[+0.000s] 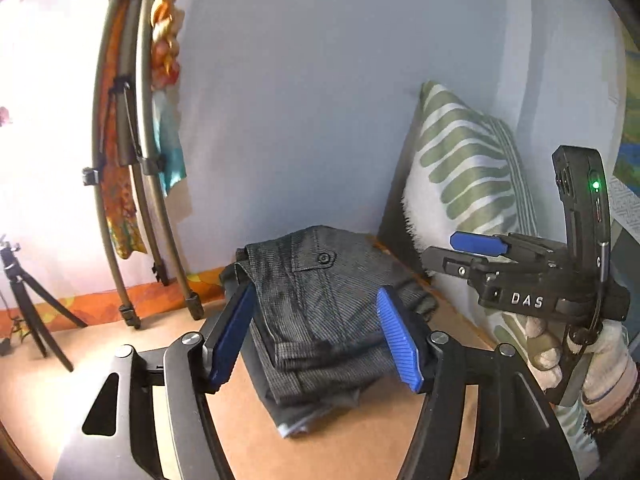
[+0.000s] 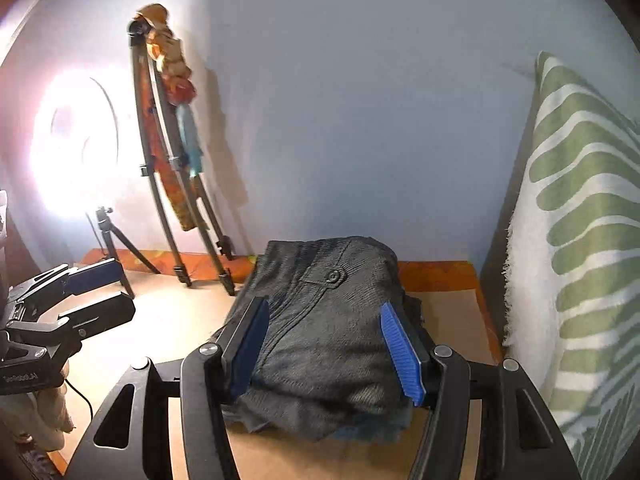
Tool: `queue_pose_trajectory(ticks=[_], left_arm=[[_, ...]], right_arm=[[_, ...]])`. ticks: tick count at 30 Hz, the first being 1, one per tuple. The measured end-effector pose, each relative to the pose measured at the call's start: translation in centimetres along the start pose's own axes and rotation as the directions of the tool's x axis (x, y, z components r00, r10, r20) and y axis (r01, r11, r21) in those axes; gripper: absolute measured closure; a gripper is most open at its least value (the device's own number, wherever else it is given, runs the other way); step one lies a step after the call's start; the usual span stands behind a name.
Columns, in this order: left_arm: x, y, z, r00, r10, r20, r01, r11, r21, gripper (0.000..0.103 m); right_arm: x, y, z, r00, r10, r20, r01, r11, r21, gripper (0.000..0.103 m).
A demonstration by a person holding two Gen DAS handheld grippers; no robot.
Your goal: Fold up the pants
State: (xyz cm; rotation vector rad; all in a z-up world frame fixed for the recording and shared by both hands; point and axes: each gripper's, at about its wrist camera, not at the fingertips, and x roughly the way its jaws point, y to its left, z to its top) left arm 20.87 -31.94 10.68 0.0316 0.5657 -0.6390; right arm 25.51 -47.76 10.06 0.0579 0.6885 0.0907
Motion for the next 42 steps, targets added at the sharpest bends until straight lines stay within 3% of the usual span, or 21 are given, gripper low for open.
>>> queue_pose_trajectory(ticks=[2, 8, 14, 21, 28, 36, 42], left_arm=[[-1.5, -0.4, -0.3, 1.0, -0.002, 0.013, 0.002, 1.0, 0.005, 0.035], [-5.3, -1.1, -1.6, 1.0, -0.021, 0.023, 0.021, 1.0, 0.018, 0.034], [-9.6, -1.9, -3.2, 0.999, 0.009, 0.052, -0.012, 0.999, 0.052, 0.023], [-13.9, -1.9, -5.2, 0.997, 0.043, 0.067, -0.048, 0.997, 0.062, 0.022], [-16.8, -0.5, -8.2, 0.995, 0.083, 0.048, -0.085, 0.996, 0.035, 0.022], [-17.8, 1.5, -11.4, 0.988, 0.152, 0.02, -0.152, 0.988, -0.008, 0.022], [-17.5, 2.8, -13.6, 0.986, 0.166, 0.003, -0.165, 0.985, -0.042, 0.022]], right_arm=[[-1.5, 0.8, -0.6, 1.0, -0.021, 0.023, 0.021, 1.0, -0.012, 0.027], [-5.9, 2.4, -2.5, 0.996, -0.042, 0.084, 0.043, 0.999, -0.005, 0.017], [-10.0, 5.8, -4.5, 0.983, -0.107, 0.148, 0.115, 0.993, -0.04, 0.0], [-13.8, 9.5, -6.9, 0.979, -0.101, 0.179, 0.11, 0.993, -0.046, 0.0], [-16.0, 12.1, -9.8, 0.968, -0.16, 0.192, 0.168, 0.985, -0.025, 0.0], [-16.3, 13.6, -12.9, 0.969, -0.171, 0.179, 0.172, 0.985, 0.01, 0.0], [-15.3, 13.5, -14.2, 0.968, -0.183, 0.174, 0.177, 0.983, 0.051, 0.0]])
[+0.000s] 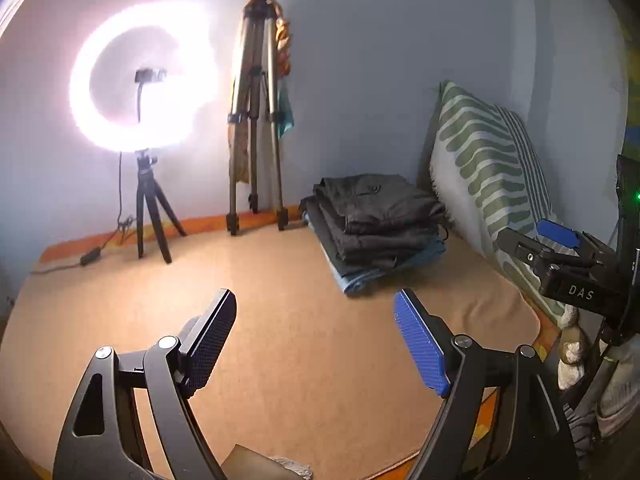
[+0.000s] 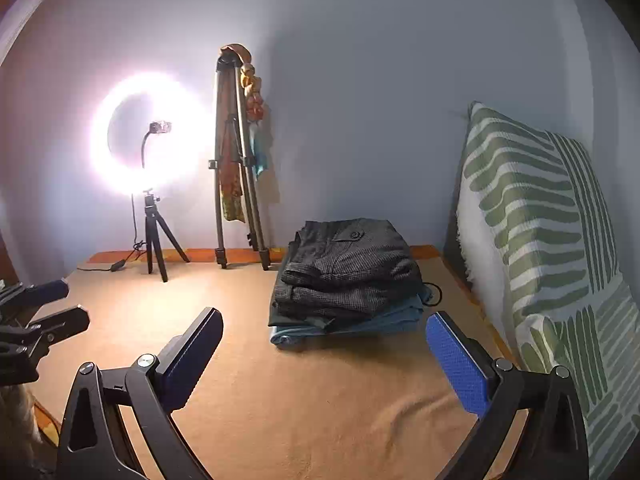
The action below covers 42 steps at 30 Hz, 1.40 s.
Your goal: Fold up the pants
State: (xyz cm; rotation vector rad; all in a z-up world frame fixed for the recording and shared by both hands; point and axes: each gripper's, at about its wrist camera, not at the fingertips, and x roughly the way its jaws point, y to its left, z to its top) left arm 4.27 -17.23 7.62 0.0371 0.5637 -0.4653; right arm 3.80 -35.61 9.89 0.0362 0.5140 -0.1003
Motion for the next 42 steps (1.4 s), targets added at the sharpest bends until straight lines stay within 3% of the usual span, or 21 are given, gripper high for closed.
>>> queue_pose_trajectory(ticks=[8, 42], left_arm=[[0.9, 0.7, -1.7, 0.999, 0.023, -0.043, -0.023, 1.0, 0.008, 0.022], [-0.5, 1.0, -2.8, 0.998, 0.054, -0.019, -0.053, 0.998, 0.02, 0.022]], right_arm=[[1.5, 0.6, -1.5, 1.0, -0.015, -0.005, 0.015, 1.0, 0.0, 0.0], [1.9, 1.0, -3.0, 1.0, -0.023, -0.009, 0.023, 1.0, -0.016, 0.0]])
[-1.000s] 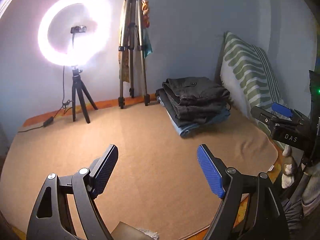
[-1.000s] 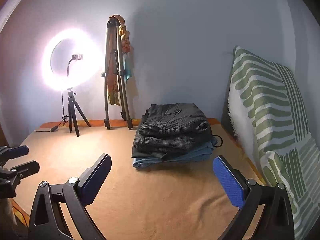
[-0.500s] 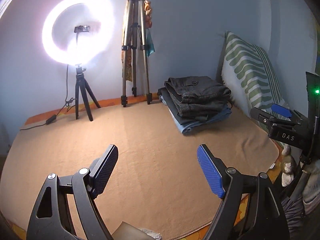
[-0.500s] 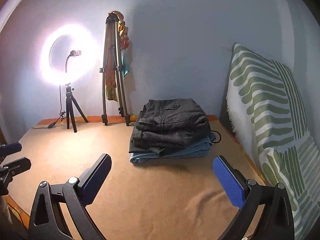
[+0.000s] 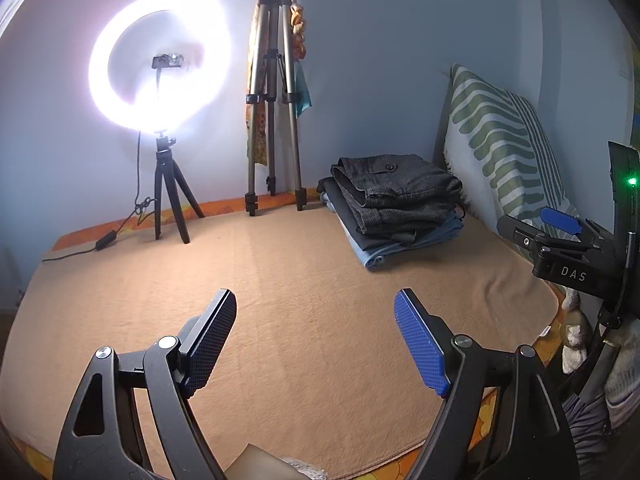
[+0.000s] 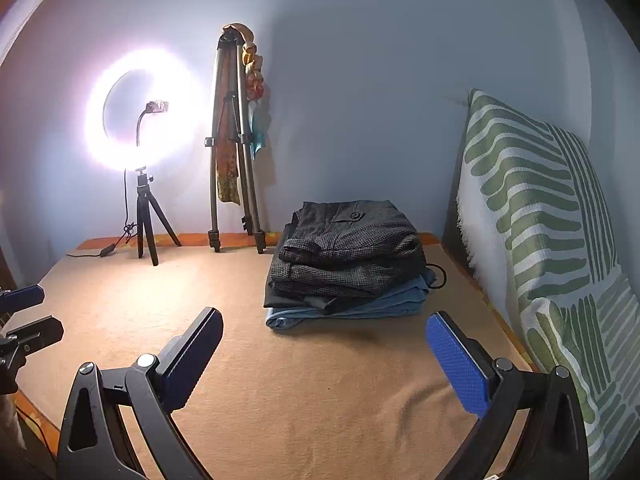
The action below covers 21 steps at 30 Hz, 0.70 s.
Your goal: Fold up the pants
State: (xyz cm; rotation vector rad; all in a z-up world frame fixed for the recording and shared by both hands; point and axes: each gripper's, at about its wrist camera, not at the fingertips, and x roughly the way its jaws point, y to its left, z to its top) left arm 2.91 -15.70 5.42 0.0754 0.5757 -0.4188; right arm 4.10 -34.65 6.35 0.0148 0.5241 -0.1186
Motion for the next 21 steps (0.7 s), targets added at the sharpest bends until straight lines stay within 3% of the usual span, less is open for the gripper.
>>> queue_pose_trajectory(ticks=[21], left_arm=[[-0.15, -0.07, -0.2, 1.0, 0.0, 0.002, 0.0, 1.0, 0.003, 0.022]], right_arm=[[-0.17, 0.5, -0.03, 1.0, 0.006, 0.0, -0.006, 1.0, -0.006, 0.0]])
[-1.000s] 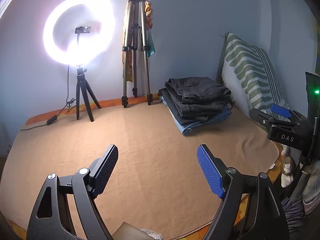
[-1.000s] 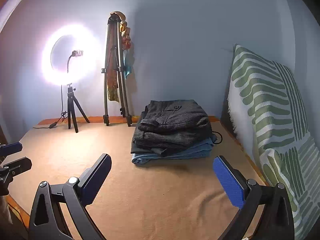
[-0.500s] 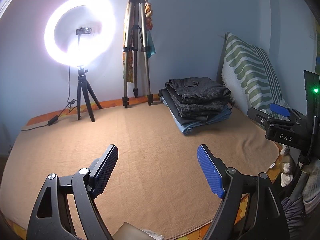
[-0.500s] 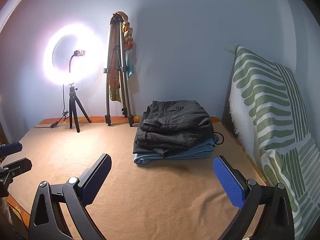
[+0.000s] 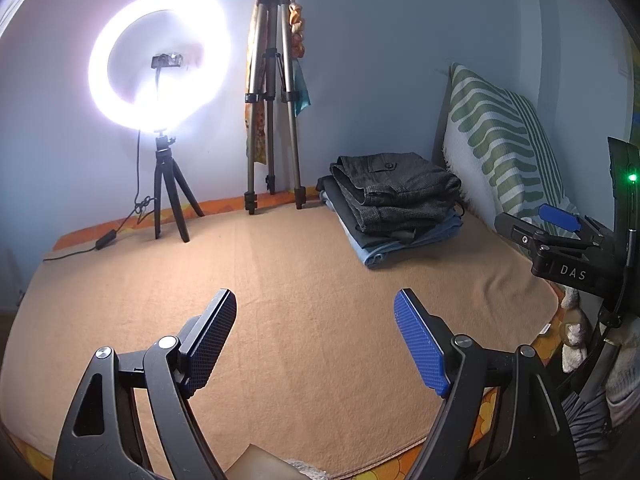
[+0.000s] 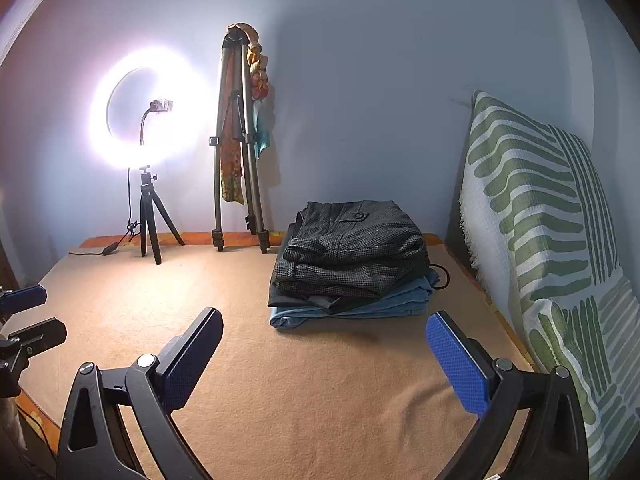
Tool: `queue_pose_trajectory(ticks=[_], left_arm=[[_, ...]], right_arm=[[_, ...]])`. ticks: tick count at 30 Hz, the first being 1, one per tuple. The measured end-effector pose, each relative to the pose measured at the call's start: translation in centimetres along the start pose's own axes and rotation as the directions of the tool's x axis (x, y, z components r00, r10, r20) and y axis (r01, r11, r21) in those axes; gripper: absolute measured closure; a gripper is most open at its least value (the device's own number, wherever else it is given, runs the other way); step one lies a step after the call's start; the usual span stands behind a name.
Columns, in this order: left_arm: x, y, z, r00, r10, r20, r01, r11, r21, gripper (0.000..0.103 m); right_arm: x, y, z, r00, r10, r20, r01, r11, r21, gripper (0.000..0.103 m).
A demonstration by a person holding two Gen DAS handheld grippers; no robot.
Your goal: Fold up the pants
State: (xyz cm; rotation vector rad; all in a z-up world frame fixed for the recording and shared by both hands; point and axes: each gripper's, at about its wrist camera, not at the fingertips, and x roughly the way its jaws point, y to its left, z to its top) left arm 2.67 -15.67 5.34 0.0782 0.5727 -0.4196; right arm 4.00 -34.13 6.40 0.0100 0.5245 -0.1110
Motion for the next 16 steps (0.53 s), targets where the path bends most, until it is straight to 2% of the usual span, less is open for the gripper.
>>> queue_pose_trajectory(ticks=[16], left_arm=[[-0.1, 0.23, -0.29, 1.0, 0.009, 0.014, -0.009, 1.0, 0.01, 0.022]], right_arm=[[-0.01, 0.15, -0.2, 1.0, 0.008, -0.01, -0.008, 1.0, -0.001, 0.0]])
